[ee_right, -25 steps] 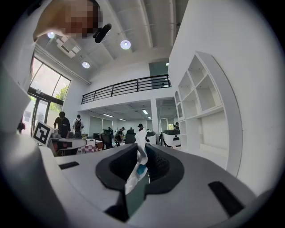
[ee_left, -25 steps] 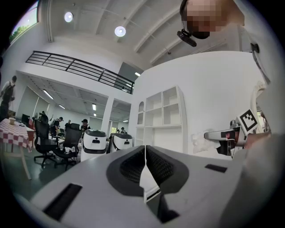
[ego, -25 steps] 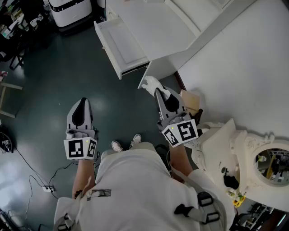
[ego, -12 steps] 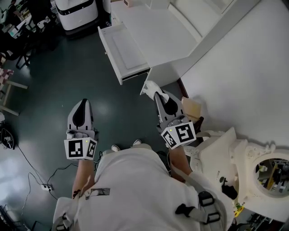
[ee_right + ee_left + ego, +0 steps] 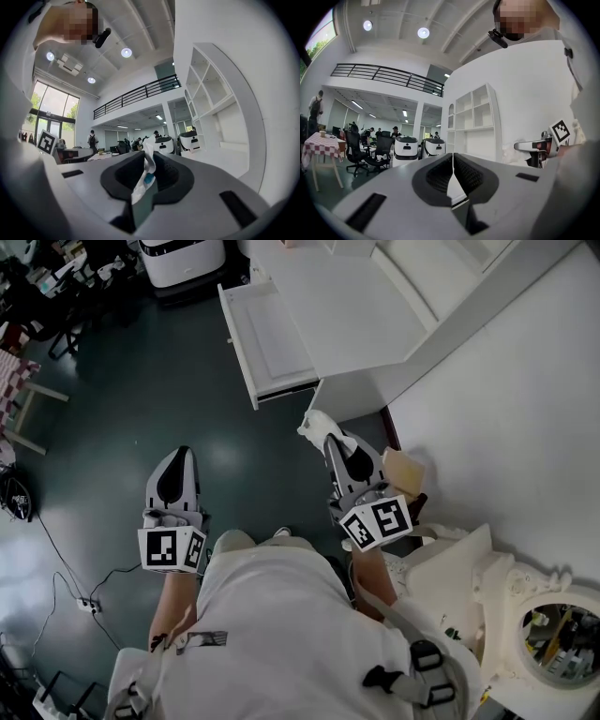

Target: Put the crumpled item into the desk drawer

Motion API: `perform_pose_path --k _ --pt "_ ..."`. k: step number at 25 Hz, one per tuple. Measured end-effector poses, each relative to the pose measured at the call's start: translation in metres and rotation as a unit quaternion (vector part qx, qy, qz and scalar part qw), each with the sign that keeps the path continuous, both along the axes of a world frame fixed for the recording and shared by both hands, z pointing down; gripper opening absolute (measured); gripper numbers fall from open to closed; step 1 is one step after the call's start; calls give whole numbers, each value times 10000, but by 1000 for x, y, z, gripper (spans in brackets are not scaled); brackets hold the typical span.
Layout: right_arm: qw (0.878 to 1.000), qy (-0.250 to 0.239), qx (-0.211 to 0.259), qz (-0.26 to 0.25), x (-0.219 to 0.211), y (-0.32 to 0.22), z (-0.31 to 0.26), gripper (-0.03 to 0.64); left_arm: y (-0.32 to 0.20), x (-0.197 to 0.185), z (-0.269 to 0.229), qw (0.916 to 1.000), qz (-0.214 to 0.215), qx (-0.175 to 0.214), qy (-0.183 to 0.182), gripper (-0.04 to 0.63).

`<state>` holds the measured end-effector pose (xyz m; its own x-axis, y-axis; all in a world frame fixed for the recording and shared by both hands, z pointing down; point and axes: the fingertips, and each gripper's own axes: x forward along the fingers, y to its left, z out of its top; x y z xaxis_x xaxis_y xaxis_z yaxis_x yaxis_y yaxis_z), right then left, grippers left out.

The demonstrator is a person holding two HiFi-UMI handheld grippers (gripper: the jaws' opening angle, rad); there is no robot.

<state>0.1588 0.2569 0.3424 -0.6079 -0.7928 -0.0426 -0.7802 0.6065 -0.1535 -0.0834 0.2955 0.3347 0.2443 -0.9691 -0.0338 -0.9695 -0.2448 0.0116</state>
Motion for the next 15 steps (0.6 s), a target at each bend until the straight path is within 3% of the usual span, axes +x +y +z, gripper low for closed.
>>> perform_pose_path --k 8,15 --pt "9994 97 -212 -274 -3 -9 20 66 -2 -6 15 9995 -274 -147 70 21" --pt "9993 157 -282 -170 -19 -44 27 67 -55 -9 30 9997 70 -177 132 21"
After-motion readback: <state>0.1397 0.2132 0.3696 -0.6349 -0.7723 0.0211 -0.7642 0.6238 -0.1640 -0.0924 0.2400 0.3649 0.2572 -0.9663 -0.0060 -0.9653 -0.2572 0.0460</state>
